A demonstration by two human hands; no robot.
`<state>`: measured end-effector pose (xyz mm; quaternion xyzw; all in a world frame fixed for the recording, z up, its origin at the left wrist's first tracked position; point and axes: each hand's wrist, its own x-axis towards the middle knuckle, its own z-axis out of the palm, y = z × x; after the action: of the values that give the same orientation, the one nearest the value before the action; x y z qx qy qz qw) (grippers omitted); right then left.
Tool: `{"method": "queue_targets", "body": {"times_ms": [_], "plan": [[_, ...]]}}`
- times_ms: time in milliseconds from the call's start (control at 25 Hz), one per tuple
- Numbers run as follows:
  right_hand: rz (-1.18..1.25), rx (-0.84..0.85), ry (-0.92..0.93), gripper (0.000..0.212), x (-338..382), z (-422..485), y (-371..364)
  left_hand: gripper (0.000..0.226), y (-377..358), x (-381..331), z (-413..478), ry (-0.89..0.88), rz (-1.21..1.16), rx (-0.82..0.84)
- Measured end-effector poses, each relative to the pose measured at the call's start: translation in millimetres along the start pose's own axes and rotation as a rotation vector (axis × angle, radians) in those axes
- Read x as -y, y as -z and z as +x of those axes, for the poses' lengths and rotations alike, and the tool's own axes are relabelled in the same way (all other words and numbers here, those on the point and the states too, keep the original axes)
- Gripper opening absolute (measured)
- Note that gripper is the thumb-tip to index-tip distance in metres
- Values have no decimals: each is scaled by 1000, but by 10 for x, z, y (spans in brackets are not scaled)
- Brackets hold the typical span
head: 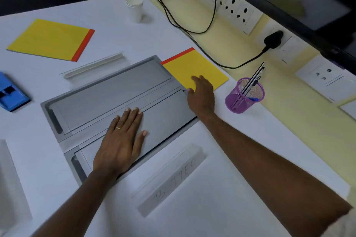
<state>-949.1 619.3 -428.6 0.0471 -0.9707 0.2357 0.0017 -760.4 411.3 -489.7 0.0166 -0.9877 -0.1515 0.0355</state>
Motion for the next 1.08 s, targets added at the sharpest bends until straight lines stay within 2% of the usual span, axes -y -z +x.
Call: {"method": "queue_targets", "body": {"times_ms": [80,200,320,640,1080], "plan": [[-166,61,162,46,-41,104,-27,63,11,-9,-1,1,-17,-1],[-314,190,197,46,-161,234,-48,63,34,-25,-11,1,-29,5],[-467,190,270,48,-262,267,-59,64,49,-36,-8,3,-42,14],[-436,192,211,47,-212,486,-70,65,67,-38,-4,9,-52,44],[-423,185,238,52,-204,433,-103,65,64,-50,-25,6,-53,32]]}}
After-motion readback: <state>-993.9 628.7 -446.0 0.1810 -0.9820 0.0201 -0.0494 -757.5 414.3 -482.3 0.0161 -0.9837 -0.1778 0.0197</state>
